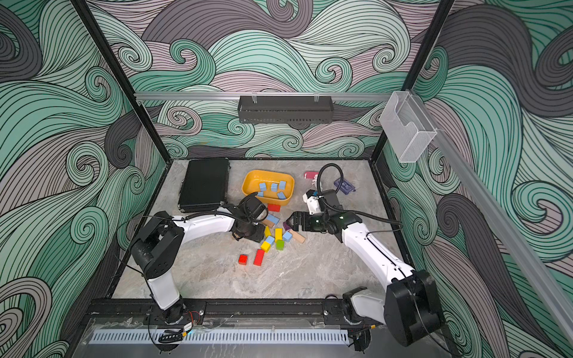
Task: Pick out the blue building blocks
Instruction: Pick up the building block from the center of the board.
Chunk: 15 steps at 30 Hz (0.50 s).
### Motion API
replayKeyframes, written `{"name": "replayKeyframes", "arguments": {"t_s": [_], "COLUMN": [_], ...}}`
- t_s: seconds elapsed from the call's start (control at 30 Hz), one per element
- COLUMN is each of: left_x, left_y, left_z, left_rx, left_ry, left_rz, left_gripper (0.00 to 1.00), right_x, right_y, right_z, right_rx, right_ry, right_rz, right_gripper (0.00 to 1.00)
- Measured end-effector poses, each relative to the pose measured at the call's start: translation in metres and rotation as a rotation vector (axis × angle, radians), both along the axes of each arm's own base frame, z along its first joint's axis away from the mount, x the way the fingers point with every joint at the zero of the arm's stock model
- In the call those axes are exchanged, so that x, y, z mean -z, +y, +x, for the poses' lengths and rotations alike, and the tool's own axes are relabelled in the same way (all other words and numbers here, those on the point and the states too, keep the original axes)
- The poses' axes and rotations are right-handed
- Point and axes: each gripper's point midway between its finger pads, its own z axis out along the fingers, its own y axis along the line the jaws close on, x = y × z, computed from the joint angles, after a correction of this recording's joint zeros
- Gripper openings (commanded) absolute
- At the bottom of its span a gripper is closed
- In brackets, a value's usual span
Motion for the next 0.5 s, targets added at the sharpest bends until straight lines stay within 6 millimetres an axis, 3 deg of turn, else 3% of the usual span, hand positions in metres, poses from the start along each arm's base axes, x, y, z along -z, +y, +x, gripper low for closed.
{"name": "replayKeyframes", "arguments": {"t_s": [0.5], "left_x": [0.0016], "left_y": [0.0008], "left_z": [-0.0083], "left_rx": [-0.002], "left_ry": [0.028], "left_rz": [0.013], "left_gripper": [0.33], "right_x": [-0.0053], "right_y": [-0.0011], "right_z": [-0.0001], "right_rx": [0.004], "right_ry": [-0.019], "right_rz": [0.002], "right_gripper": [0.99]}}
